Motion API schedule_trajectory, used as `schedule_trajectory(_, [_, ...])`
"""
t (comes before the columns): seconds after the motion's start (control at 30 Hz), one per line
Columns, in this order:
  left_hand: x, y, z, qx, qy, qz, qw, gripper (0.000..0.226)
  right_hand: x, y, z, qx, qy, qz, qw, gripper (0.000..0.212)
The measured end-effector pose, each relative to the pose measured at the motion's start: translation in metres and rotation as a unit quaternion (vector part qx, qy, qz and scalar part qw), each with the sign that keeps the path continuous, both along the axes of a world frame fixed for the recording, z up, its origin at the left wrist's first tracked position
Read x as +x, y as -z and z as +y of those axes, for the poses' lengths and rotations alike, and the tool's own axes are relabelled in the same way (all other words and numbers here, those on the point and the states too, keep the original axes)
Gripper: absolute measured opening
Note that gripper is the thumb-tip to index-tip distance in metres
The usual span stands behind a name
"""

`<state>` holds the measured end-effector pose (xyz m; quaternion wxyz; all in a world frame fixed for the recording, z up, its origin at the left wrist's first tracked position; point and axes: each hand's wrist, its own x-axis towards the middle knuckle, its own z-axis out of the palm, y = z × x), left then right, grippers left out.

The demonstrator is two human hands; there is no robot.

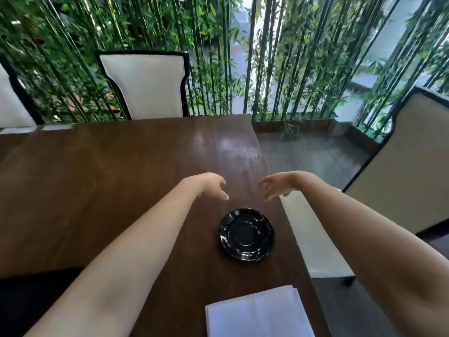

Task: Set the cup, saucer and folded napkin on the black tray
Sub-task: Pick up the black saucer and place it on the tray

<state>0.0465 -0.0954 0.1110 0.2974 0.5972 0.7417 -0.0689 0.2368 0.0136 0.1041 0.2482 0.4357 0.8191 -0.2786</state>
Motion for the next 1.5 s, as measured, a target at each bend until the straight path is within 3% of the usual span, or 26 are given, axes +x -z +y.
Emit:
schedule_trajectory(0.57, [0.037,0.125,-0.046,0.068,-0.155,-0.061,0.984,0.075,0.051,0.127,-0.024,-0.010,0.065,0.201,0.977,0.067])
schedule_trajectory(0.83, [0.044,0.144,-0.051,0.088,-0.191,-0.066,0.976,0.060,0.054,0.138,-0.036,-0.038,0.045,0.220,0.974,0.071])
schedule_trajectory(1.2, [0.052,0.142,-0.050,0.118,-0.262,-0.161,0.944,0.033,0.052,0.135,-0.040,-0.055,0.054,0.239,0.968,0.066])
schedule_trajectory(1.5, [0.050,0.134,-0.063,0.145,-0.363,-0.260,0.883,0.047,0.043,0.121,-0.041,-0.090,0.098,0.269,0.954,0.069])
